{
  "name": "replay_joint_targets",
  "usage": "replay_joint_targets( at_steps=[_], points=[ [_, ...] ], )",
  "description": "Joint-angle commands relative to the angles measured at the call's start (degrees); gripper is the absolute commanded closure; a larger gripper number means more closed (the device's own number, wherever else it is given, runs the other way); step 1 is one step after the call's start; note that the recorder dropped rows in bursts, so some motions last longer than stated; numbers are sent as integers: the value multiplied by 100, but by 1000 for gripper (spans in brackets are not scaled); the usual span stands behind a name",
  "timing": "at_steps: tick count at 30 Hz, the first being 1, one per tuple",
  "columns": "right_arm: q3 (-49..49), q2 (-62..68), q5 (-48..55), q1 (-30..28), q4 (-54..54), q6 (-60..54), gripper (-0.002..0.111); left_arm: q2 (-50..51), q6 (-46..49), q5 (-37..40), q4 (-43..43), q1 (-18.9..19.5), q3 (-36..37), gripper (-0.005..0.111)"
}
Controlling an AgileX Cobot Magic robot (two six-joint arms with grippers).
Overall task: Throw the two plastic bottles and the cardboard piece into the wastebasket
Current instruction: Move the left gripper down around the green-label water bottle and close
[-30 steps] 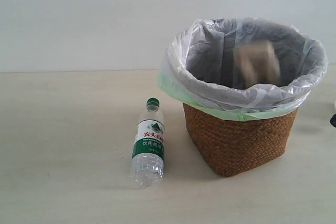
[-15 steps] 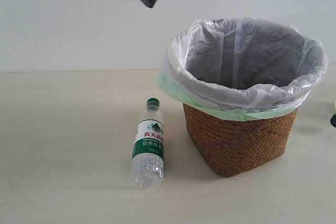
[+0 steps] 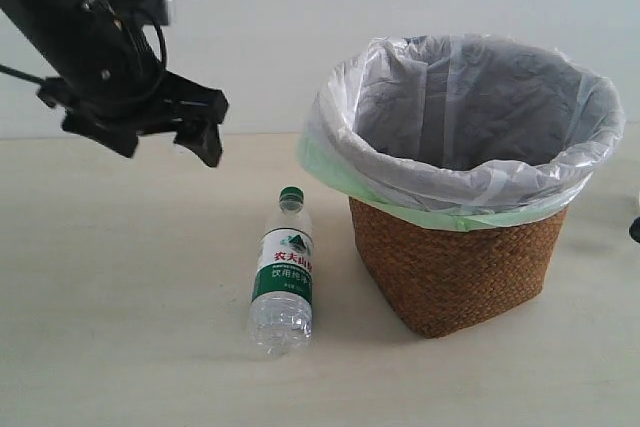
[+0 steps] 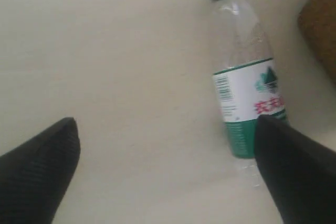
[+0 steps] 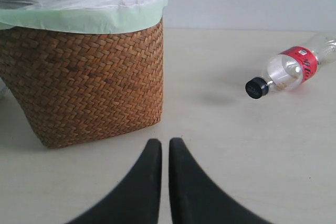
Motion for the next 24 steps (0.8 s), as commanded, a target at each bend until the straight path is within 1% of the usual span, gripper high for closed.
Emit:
replay_joint_targets(
  at_steps=[1, 2, 4, 6, 8, 13, 19, 24],
  points=[
    [-6, -32, -54, 8, -46, -22, 106, 9, 842, -1525, -1570, 4, 836, 25],
    [-6, -32, -54, 8, -46, -22, 106, 71, 1086, -1721, -1871, 4, 971, 25],
    [-6, -32, -54, 8, -46, -22, 106, 277, 1543, -1875, -2456, 4, 1102, 24],
    [-6, -32, -54, 8, -46, -22, 106, 555, 1994, -1854, -2958, 4, 1137, 24],
    [-6, -32, -54, 8, -46, -22, 106, 800, 2285, -1894, -3245, -32, 1137, 24],
    [-6, -32, -54, 8, -46, -22, 106, 1301, 2597, -2349, -3241, -288, 1137, 24],
    [-6, -32, -54, 8, -46, -22, 106, 1622, 2934, -2797, -3363, -593, 1137, 24],
    [-6, -32, -54, 8, -46, -22, 106, 1841, 2916, -2986, -3363, -634, 1137, 24]
  ],
)
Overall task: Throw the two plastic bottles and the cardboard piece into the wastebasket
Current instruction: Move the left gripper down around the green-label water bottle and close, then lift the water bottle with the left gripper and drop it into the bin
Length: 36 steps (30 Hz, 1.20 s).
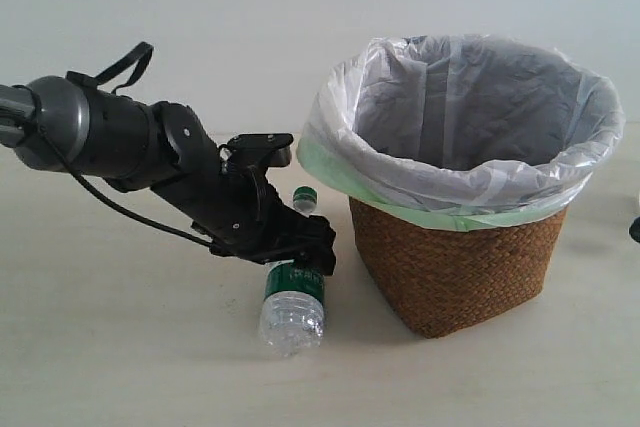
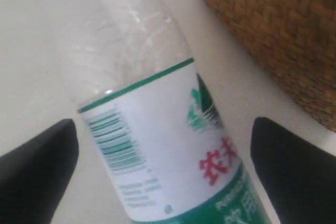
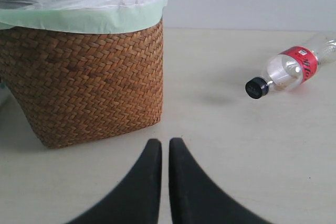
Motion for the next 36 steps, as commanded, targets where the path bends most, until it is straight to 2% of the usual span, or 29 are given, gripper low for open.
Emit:
replay_joint_targets(
  at_steps=[1, 4, 6, 8, 11, 15, 18, 21, 23, 25, 27, 28, 29, 31, 36],
  points=[
    [-6, -32, -54, 8, -46, -22, 106, 167, 56, -164, -35, -35, 16, 24],
    [-6, -32, -54, 8, -46, -22, 106, 179, 56, -138, 89, -35, 16, 30],
    [-6, -32, -54, 8, -46, -22, 106, 164, 56, -124, 125, -35, 16, 44],
    [-6, -32, -54, 8, -46, -22, 106, 141, 56, -99, 125, -35, 16, 63],
    [-6, -32, -54, 8, -46, -22, 106, 39, 351, 59, 136, -35, 16, 103],
    [-6, -32, -54, 8, -46, -22, 106, -184, 401, 54, 161, 20, 16, 103],
    [-6, -32, -54, 8, -46, -22, 106, -483, 177, 43, 345, 207, 16, 103],
    [-6, -32, -54, 8, -46, -22, 106, -941, -293, 103, 925, 504, 16, 103],
    [-6, -32, -54, 8, -46, -22, 106, -1297, -976, 174, 1867, 720, 16, 103],
    [-6, -32, -54, 8, -46, -22, 106, -1625, -2046, 267, 3003, 902, 1, 103],
    [-6, -32, -54, 8, -46, -22, 106, -1940, -3243, 712, 4491, 1013, -195, 103],
    [-6, -32, -54, 8, -46, -22, 106, -2134, -3942, 1177, 5581, 1029, -348, 103],
    [-6, -32, -54, 8, -46, -22, 106, -2249, -4278, 1525, 6232, 1029, -518, 103],
    [-6, -32, -54, 8, -46, -22, 106, -2498, -4605, 2357, 7409, 979, -895, 103],
    [-6, -32, -54, 8, -46, -22, 106, -2770, -4487, 3576, 8305, 979, -1739, 103]
  ],
)
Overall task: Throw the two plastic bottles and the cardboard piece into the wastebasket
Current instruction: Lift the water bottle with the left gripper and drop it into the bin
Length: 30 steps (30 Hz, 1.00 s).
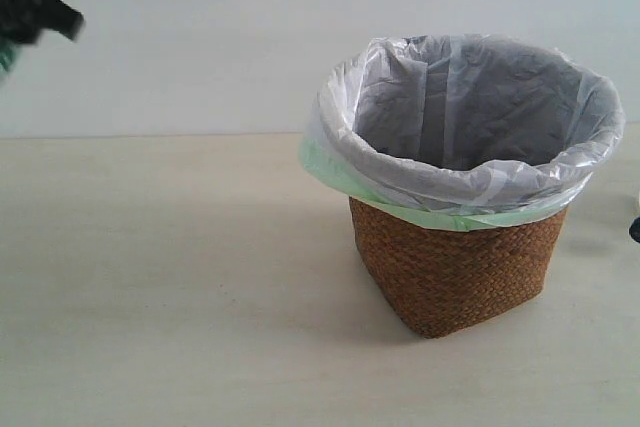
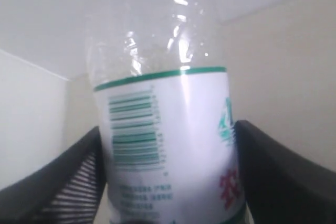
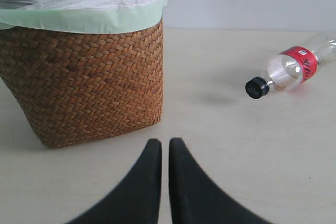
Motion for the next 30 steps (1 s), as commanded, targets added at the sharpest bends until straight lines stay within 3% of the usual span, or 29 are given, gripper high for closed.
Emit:
replay_joint_targets(
  at_steps=[1, 4, 7, 10, 11, 12, 14, 15, 16, 17, 18, 19, 22, 24, 28, 30],
  points=[
    [-6, -32, -54, 8, -46, -22, 106, -207, -81, 967, 832, -27, -641, 103],
    [-6, -32, -54, 8, -46, -22, 106, -207, -81, 1172, 805, -27, -679, 103],
    [-6, -32, -54, 8, -46, -22, 106, -72, 105, 1069, 143, -27, -550, 103],
    [-6, -32, -54, 8, -46, -22, 106, 170, 735, 467, -1606, -27, -387, 103],
    [-6, -32, -54, 8, -46, -22, 106, 238, 1568, -136, -3124, -56, -387, 103],
    [-6, -32, -54, 8, -46, -22, 106, 238, 2208, -547, -4100, -91, -387, 103],
    [-6, -32, -54, 8, -46, -22, 106, 274, 4785, -1413, -8249, -361, -755, 97],
    [-6, -32, -54, 8, -46, -22, 106, 390, 5776, -1297, -9833, -488, -1028, 85],
    [-6, -32, -54, 8, -46, -22, 106, 465, 6385, -1171, -10440, -563, -1221, 68],
    [-6, -32, -54, 8, -46, -22, 106, 608, 6542, -1204, -10825, -738, -1575, 37],
    [-6, -32, -54, 8, -46, -22, 106, 689, 6435, -1310, -10590, -845, -1765, 14],
    [-6, -32, -54, 8, -46, -22, 106, 768, 6153, -1370, -10186, -922, -1919, -2],
    [-6, -32, -54, 8, -46, -22, 106, 982, 4233, -1411, -7781, -985, -2107, 9],
    [-6, -32, -54, 8, -46, -22, 106, 1024, 3493, -1349, -6768, -975, -2107, 18],
    [-6, -32, -54, 8, -46, -22, 106, 962, 3492, -1316, -6579, -975, -2107, 35],
    [-6, -32, -54, 8, -46, -22, 106, 862, 3597, -1230, -6563, -975, -2107, 50]
  ],
)
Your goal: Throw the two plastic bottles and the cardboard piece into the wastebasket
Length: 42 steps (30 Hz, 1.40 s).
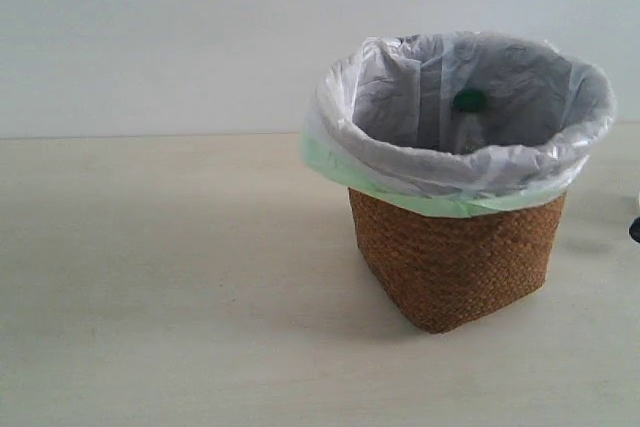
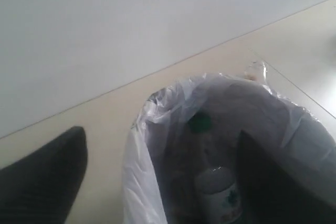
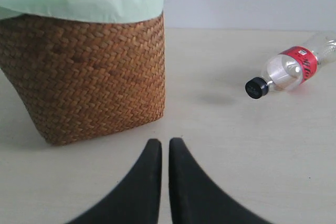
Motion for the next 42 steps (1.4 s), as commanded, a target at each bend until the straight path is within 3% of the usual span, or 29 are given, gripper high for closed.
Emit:
replay_joint_targets(
  at_steps=[1, 2, 3, 9, 28, 42],
  points=[
    [-6, -32, -54, 8, -46, -22, 106, -304, 222, 305, 185, -14, -41, 70],
    [-6, -32, -54, 8, -46, -22, 106, -391, 236, 387, 293, -14, -41, 82],
    [-6, -32, -54, 8, -46, -22, 106, -552, 38, 528, 458, 26, -41, 102],
    [-6, -32, -54, 8, -46, -22, 106, -1208, 77, 856, 837, 66, 8, 103],
    [-6, -32, -54, 8, -46, -22, 106, -6185, 31, -2271, 888, 321, 4892, 103],
    [-6, -32, -54, 8, -46, -22, 106, -9148, 31, -2327, 888, 321, 7038, 103]
  ],
)
